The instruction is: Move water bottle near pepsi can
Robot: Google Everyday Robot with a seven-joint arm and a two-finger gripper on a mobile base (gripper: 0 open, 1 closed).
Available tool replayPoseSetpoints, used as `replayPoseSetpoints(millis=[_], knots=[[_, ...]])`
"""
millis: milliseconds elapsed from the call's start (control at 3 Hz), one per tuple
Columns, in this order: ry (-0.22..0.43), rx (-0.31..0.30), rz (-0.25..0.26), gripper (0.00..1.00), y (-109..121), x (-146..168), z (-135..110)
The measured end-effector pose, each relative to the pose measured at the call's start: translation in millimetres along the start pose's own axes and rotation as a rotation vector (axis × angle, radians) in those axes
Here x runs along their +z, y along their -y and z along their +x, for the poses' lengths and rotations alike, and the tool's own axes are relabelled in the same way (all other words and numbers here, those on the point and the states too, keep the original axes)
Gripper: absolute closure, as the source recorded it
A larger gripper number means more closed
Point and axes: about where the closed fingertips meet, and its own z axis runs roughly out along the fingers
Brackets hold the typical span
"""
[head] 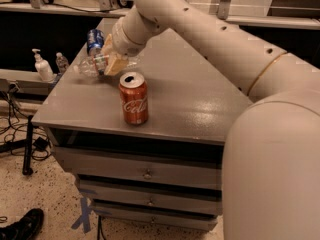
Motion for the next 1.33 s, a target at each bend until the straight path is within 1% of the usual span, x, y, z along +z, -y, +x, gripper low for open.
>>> replayPoseSetpoints(millis=[333, 667, 1333], knots=[[-0.018, -0.025, 0.002, 1.00, 12, 9, 5], [-0.032, -0.037, -0.007, 0.84, 20, 12, 8], [-0.050, -0.045, -0.031, 0.37, 22, 15, 17]])
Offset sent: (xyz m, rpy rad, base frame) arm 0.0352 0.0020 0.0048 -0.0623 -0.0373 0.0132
